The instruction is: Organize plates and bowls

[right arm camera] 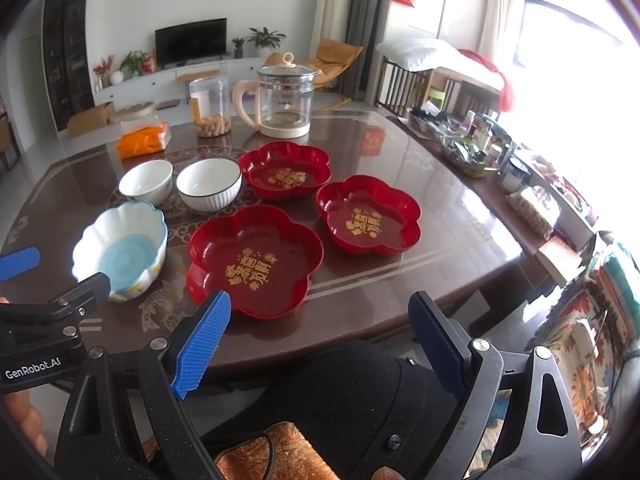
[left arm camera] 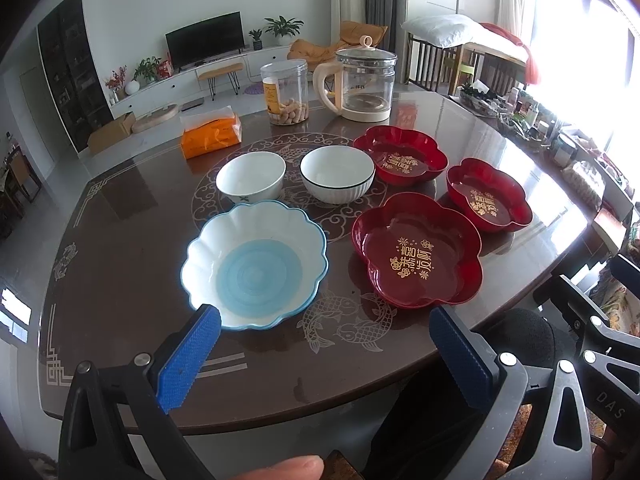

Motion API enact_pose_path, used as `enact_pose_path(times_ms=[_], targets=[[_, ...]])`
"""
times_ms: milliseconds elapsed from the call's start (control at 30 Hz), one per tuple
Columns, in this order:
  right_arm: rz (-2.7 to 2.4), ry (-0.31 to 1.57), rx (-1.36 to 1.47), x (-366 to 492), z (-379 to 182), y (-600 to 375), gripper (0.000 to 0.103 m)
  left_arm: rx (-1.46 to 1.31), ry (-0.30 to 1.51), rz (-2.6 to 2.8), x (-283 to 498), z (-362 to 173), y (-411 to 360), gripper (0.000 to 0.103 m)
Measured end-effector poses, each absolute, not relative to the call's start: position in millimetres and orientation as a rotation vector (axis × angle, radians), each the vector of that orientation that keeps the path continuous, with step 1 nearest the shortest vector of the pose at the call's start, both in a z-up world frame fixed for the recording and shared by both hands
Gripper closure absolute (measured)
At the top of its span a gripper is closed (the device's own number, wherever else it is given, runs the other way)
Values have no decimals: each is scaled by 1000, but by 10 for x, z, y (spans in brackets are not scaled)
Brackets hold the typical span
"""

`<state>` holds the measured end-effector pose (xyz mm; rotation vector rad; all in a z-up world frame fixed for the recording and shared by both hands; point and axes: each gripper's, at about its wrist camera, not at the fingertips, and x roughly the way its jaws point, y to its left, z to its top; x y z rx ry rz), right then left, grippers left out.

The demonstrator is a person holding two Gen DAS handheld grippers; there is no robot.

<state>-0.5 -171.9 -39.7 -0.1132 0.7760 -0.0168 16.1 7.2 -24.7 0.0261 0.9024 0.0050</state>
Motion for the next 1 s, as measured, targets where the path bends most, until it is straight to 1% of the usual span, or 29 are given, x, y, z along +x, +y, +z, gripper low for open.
enact_pose_path(times_ms=[467, 800, 1000], targets=[[-19, 773, -113, -14, -400, -1739, 11, 40, 909, 14, 156, -238, 62, 0], [-35, 665, -157, -142, -320, -1732, 11, 61, 901, 33, 141, -255, 36, 0], [-15, 644, -171, -153, -334, -1713, 11, 61, 912, 41, 153, -274, 37, 0]])
